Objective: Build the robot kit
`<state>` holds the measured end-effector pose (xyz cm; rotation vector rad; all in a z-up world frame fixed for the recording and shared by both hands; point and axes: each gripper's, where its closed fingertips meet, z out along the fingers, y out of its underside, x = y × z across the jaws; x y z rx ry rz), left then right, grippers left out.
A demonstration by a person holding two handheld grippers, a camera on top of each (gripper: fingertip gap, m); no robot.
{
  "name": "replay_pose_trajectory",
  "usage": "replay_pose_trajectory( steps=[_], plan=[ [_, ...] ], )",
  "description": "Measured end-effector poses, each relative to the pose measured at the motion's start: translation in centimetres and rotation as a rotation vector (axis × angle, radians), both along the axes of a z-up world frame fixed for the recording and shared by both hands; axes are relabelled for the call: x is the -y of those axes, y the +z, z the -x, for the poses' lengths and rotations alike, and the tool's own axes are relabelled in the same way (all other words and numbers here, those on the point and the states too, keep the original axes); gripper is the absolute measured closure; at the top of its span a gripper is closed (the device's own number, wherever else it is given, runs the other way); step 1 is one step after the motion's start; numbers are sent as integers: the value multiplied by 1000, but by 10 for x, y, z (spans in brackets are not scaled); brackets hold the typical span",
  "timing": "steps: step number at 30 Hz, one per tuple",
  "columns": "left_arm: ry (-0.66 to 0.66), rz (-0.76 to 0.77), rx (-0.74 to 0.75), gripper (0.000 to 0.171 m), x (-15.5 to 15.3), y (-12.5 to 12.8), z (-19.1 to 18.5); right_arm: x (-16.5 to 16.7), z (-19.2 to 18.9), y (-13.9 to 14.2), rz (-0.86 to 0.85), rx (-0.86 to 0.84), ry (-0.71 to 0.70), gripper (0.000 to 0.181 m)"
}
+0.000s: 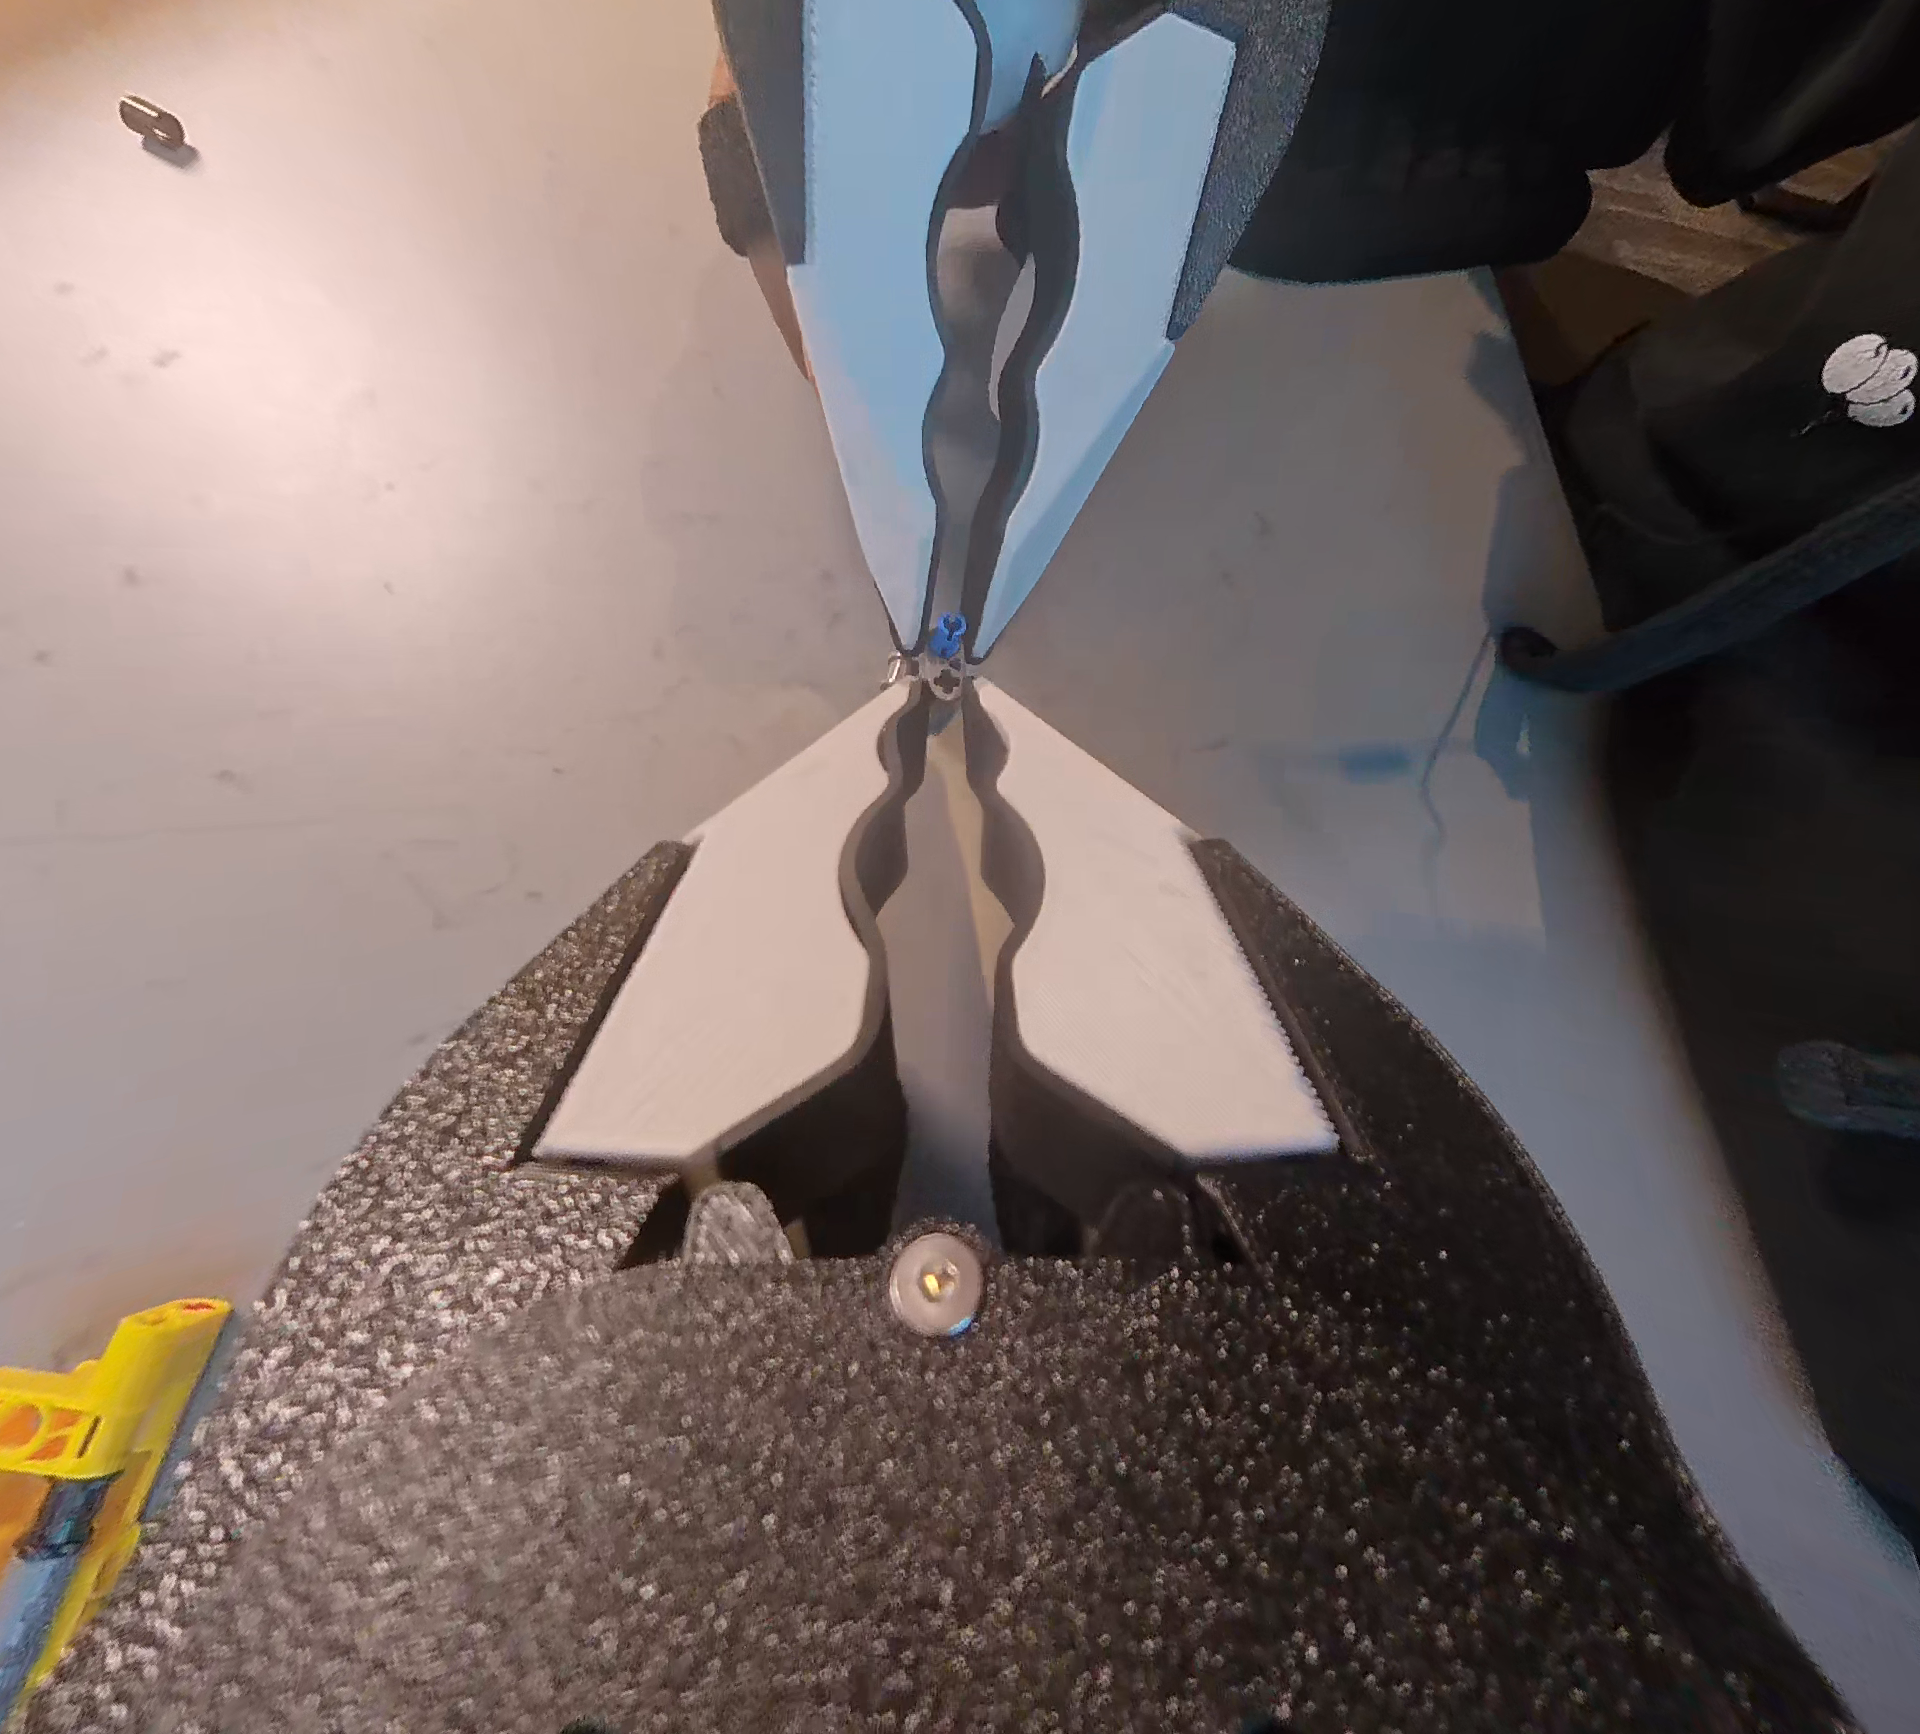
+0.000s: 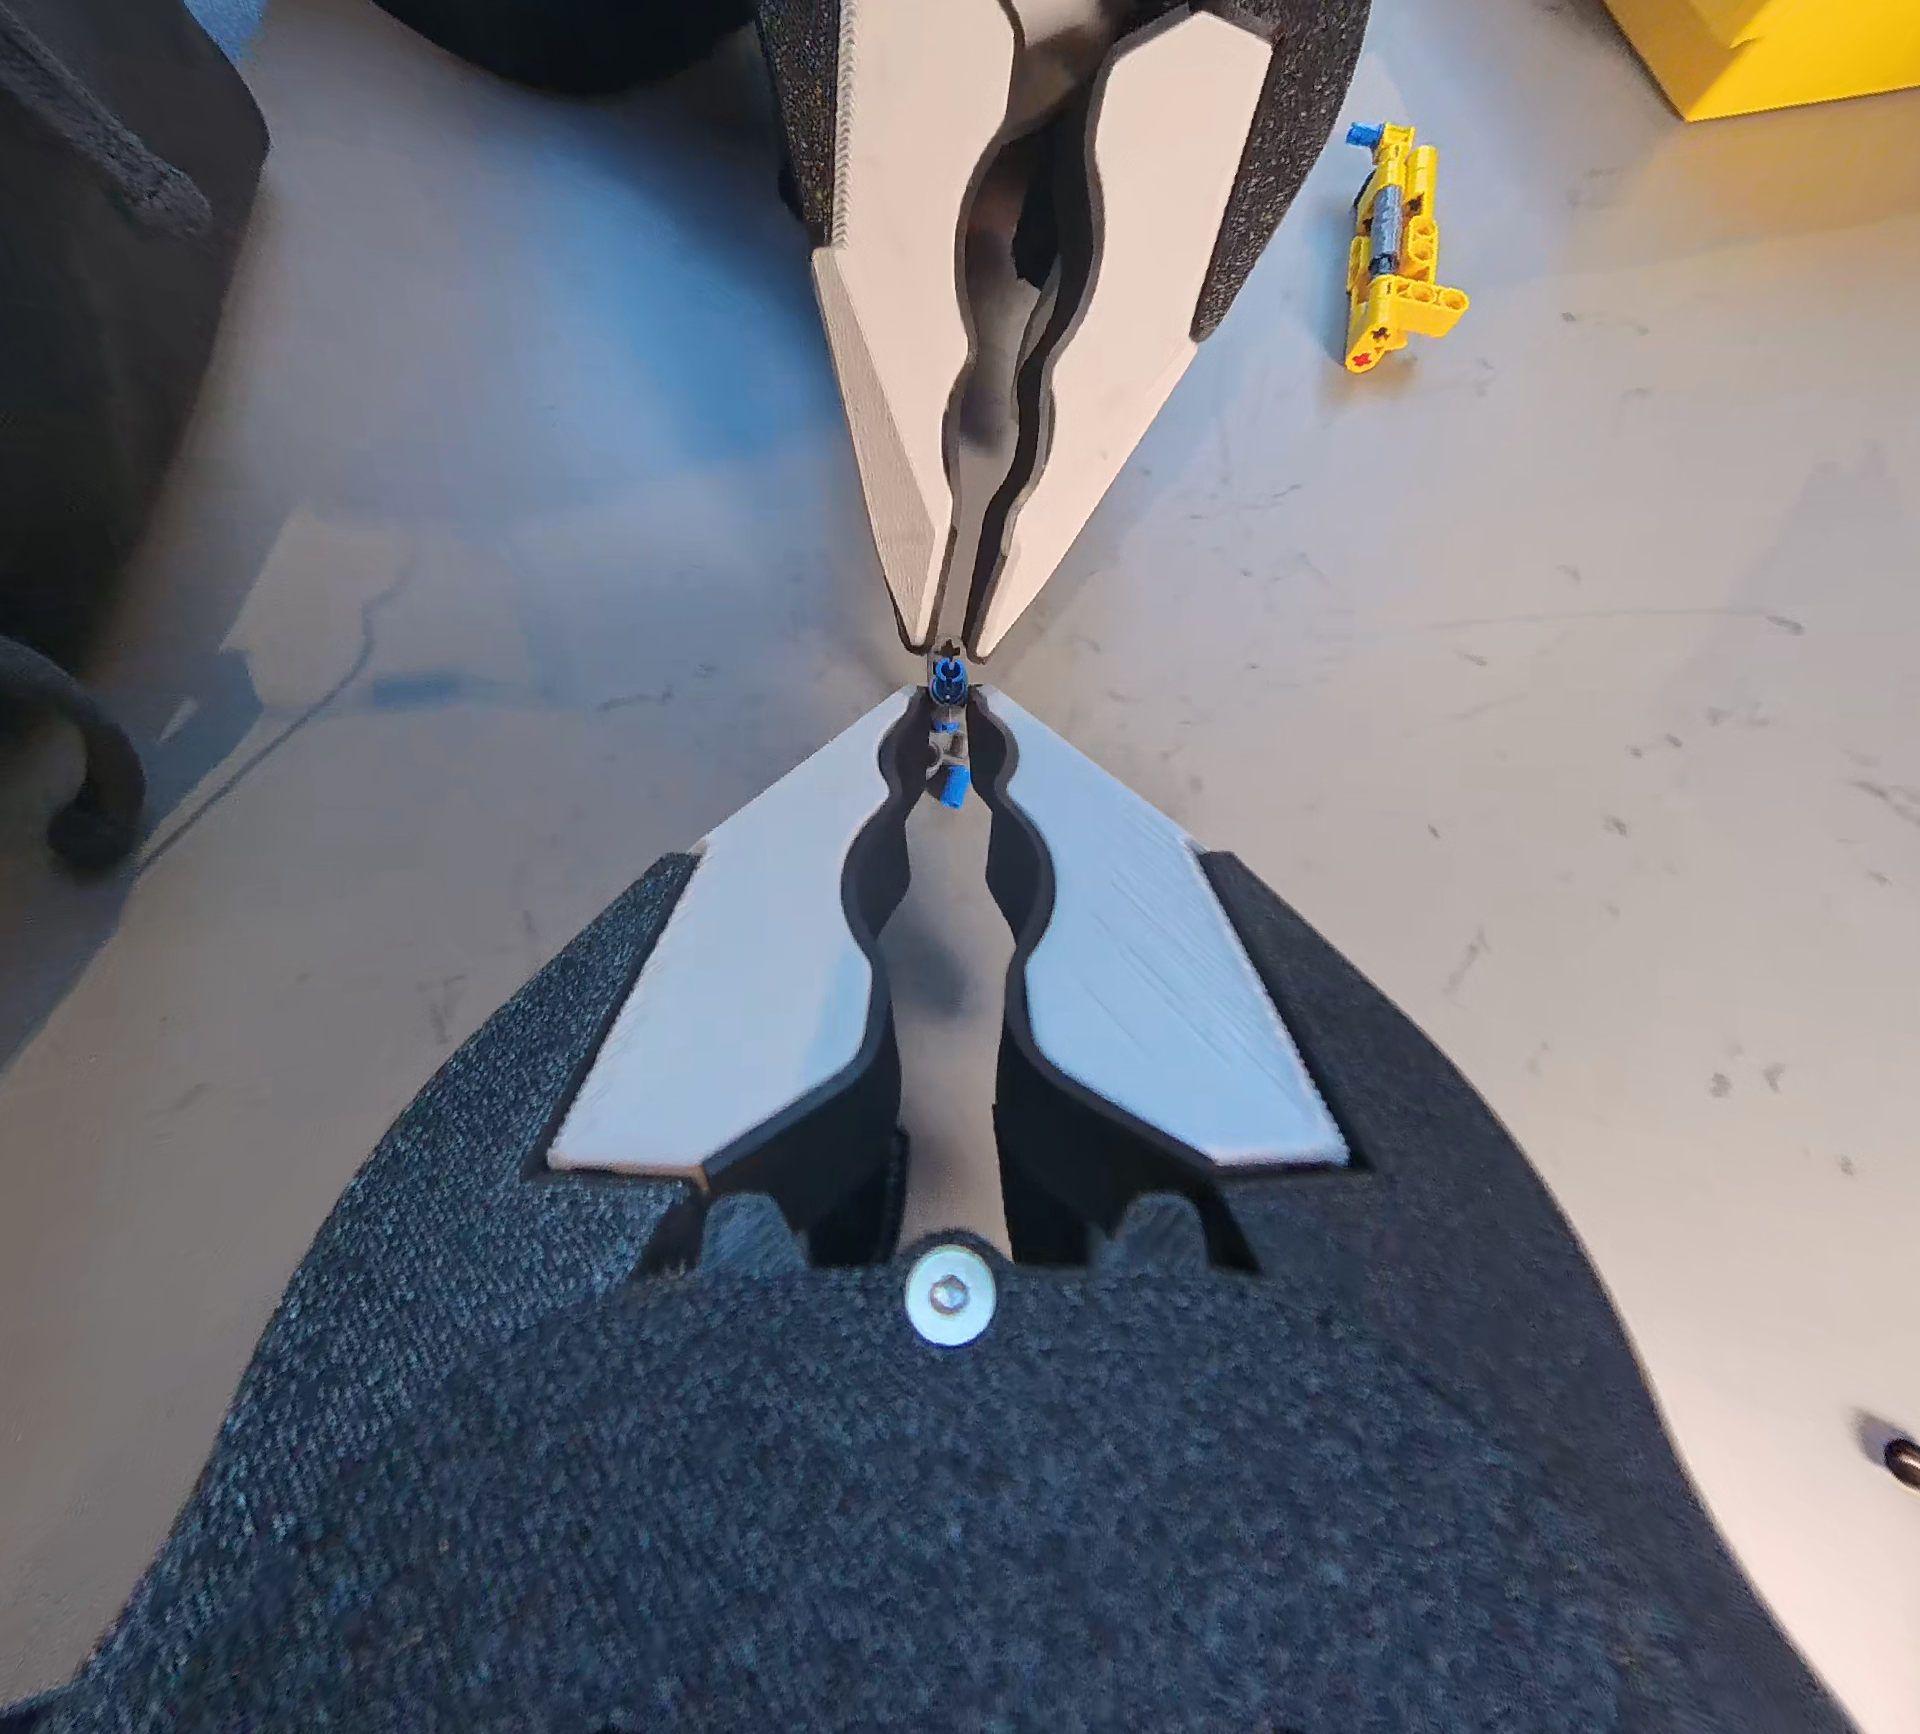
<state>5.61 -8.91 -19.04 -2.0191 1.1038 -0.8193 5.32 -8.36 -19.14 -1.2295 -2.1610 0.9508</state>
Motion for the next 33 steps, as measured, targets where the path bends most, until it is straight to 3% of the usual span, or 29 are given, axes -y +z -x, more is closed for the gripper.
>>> replay_pose_trajectory(
  steps=[22,33],
  plan=[
    [18,10,-25,166,-3,-3,0,-1,-1,-6,47,49,-31,175],
    [20,-70,-94,166,-3,-4,0,-2,0,-6,-73,62,-24,175]
  ],
)
